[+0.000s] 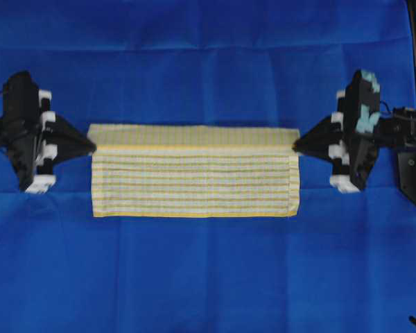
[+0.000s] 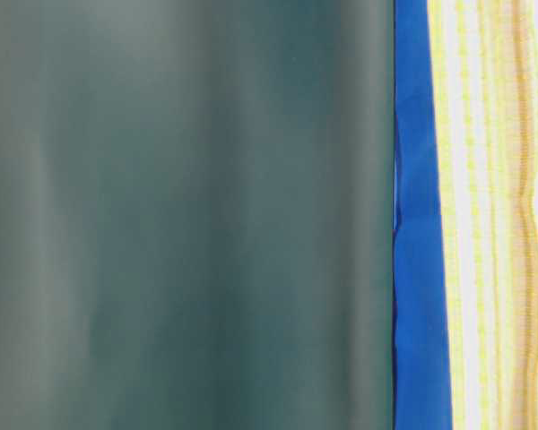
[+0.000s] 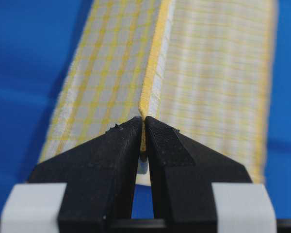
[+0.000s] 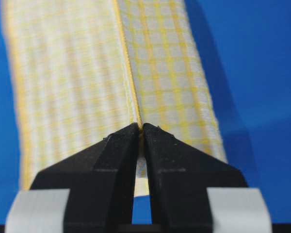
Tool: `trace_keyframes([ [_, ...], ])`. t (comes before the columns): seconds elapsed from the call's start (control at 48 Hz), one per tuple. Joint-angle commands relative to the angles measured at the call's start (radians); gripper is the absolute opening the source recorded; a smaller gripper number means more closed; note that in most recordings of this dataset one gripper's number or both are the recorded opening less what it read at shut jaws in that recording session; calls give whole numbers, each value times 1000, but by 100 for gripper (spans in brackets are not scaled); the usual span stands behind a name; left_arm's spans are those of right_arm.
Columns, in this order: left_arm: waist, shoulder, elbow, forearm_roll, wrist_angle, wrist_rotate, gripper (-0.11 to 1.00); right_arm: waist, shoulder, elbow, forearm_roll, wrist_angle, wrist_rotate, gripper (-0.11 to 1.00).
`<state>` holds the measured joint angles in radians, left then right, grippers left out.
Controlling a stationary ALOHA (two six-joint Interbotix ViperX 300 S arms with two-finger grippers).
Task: Fold the yellow towel.
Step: 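Fold the top edge down toward the bottom edge with both grippers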
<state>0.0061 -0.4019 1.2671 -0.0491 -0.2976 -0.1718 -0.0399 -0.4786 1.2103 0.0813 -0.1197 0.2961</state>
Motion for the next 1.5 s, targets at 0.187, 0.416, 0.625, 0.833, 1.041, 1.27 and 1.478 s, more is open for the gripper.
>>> trace_keyframes([
  [0.187,-117,-31,-6,-2,6,-25,3,103,2,-12,3,0,32,4],
  [0.416,-132,28,-37,-2,6,-23,3,114,31,-23,2,5,35,4],
  [0.625,-132,92,-66,-2,28,-23,3,126,89,-52,2,21,35,4],
  [0.833,-130,101,-78,-2,43,-23,11,152,130,-83,3,46,35,5],
  [1.041,-130,55,-80,-2,55,-14,60,158,98,-91,-6,52,21,55],
  [1.27,-98,-34,-66,-2,63,9,66,123,31,-78,-25,81,18,76],
  [1.478,-23,-12,-77,2,78,32,66,43,46,-86,-26,112,18,77],
])
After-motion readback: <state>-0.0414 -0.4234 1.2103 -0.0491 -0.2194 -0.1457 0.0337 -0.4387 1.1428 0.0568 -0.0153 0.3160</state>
